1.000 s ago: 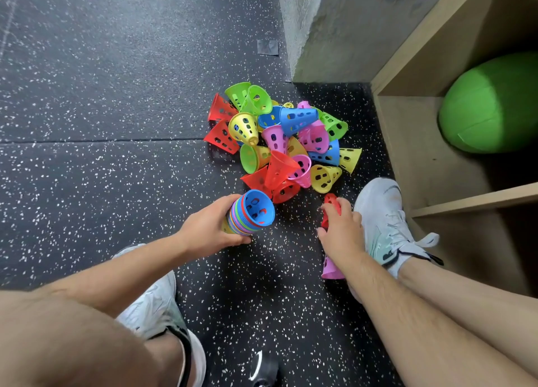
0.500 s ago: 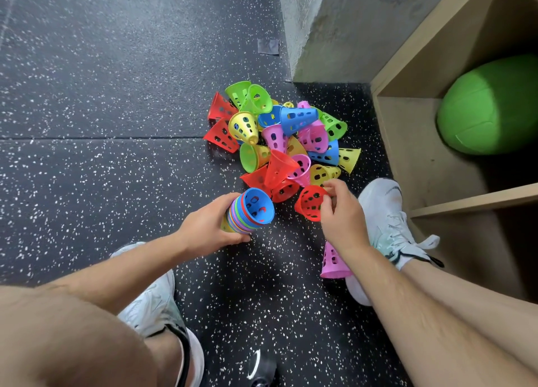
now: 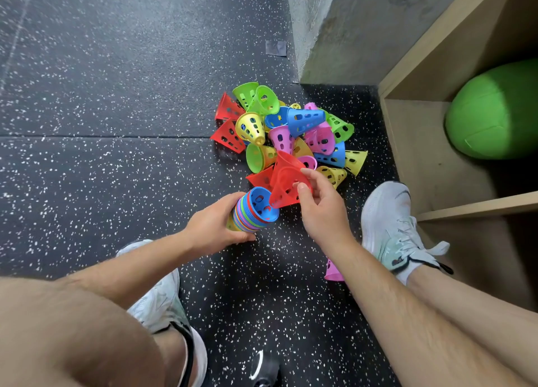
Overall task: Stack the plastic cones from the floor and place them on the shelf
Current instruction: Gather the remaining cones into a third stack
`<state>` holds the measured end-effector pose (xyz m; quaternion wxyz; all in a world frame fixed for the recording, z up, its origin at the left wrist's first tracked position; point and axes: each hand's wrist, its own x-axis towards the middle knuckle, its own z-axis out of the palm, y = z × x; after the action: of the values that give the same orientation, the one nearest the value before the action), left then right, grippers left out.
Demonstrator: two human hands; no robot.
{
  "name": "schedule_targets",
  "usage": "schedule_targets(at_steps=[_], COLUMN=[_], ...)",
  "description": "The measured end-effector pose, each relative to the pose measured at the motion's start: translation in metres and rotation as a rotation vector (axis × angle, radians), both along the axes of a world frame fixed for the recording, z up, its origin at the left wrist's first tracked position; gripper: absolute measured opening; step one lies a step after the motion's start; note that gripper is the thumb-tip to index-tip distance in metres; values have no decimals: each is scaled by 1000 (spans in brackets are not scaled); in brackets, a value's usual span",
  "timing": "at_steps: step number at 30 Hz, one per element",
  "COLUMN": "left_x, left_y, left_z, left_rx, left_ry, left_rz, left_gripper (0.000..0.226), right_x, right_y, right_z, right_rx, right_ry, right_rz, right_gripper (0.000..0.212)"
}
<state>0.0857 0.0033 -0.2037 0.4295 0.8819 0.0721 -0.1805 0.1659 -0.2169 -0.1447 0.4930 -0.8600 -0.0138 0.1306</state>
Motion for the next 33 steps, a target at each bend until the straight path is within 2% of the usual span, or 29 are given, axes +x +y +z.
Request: schedule_targets(at_steps=[7, 10, 12, 14, 17, 21, 25, 29, 33], left_x=[2, 1, 0, -1, 0, -1, -3, -3, -5], left_y=[-2, -3, -3, -3, -3, -5, -8, -13, -11], left_z=[2, 3, 3, 2, 2, 1, 2, 4, 0], left_rx=[25, 36, 41, 33, 39, 81, 108, 139, 140], left_ry=[-6, -6, -10, -7, -15, -28, -44, -64, -54], left_rz=[-12, -23, -32, -33, -63, -116, -163, -191, -206], left_gripper=[85, 87, 88, 89, 88, 87, 86, 85, 88], right_x=[-2, -14, -24, -29, -31, -41, -58, -79, -92], right_y=[2, 8, 12, 12, 0, -32, -68, -98, -114], right_z=[0, -14, -24, -24, -20, -19, -24, -30, -42], right_rx=[18, -159, -268, -256, -257, -426, -648, -884, -988], right_ry=[22, -7, 32, 93, 82, -48, -60, 20, 129], right_rz=[20, 197, 296, 290, 319, 359, 418, 452, 385], right_gripper=[33, 33, 43, 52, 54, 57, 67, 78, 75])
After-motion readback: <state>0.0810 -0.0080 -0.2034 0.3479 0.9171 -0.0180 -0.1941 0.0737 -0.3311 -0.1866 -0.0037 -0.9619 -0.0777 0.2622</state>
